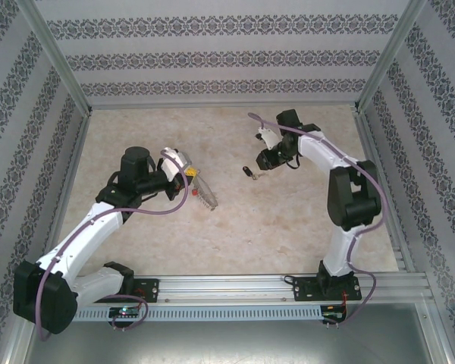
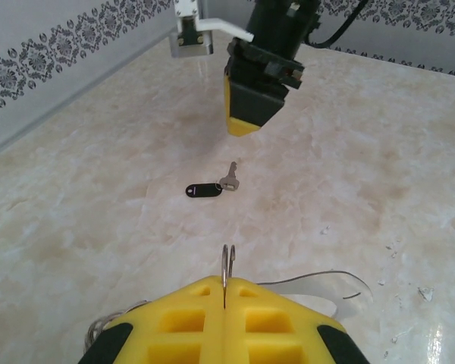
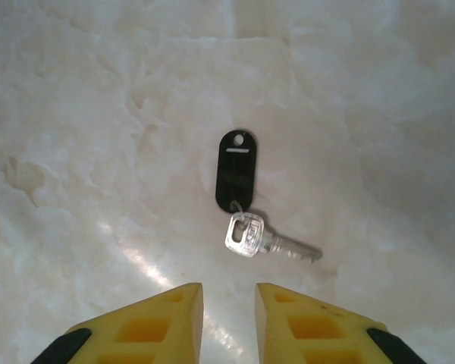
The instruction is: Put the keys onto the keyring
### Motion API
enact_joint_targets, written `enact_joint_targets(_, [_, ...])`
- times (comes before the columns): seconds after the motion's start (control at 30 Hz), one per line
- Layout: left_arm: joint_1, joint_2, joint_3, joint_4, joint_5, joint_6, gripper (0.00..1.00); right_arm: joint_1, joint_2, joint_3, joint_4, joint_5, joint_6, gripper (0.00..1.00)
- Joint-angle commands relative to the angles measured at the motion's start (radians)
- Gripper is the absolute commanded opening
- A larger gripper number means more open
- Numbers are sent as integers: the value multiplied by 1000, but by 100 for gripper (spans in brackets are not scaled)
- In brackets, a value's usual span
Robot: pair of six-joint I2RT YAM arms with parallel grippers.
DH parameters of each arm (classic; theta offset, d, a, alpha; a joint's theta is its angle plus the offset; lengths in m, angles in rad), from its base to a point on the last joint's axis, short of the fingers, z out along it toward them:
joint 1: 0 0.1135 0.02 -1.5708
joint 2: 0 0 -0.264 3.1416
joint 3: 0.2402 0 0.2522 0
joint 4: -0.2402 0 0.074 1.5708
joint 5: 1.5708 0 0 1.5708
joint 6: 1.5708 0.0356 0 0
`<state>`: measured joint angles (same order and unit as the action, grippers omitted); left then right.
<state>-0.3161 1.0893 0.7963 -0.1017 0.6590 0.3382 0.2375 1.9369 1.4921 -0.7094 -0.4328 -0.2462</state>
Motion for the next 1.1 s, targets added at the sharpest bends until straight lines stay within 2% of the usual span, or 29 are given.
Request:
enact_joint_targets(0.0, [18,2,23,22,52,-20,0,9,69,68,-130,-34,-78,23])
enact_joint_targets(0.23, [20,4,15,21,59,-24,0,17,163,125,-140,31,-94,23])
enact_joint_targets(0.53, [22,4,9,36,62,-30,0,47,266,210,-201,-30,-101,22])
enact_joint_targets(0.67, [22,4,8,33,65,-33,0,47,268,210,-217,-3,-113,23])
enact_joint_targets(0.83, [23,2,8,31,68,-34,0,30,263,192,-220,-33,-121,24])
enact_joint_targets(1.07, [22,3,6,33,66,-33,0,45,227,131,-133,7,-119,25])
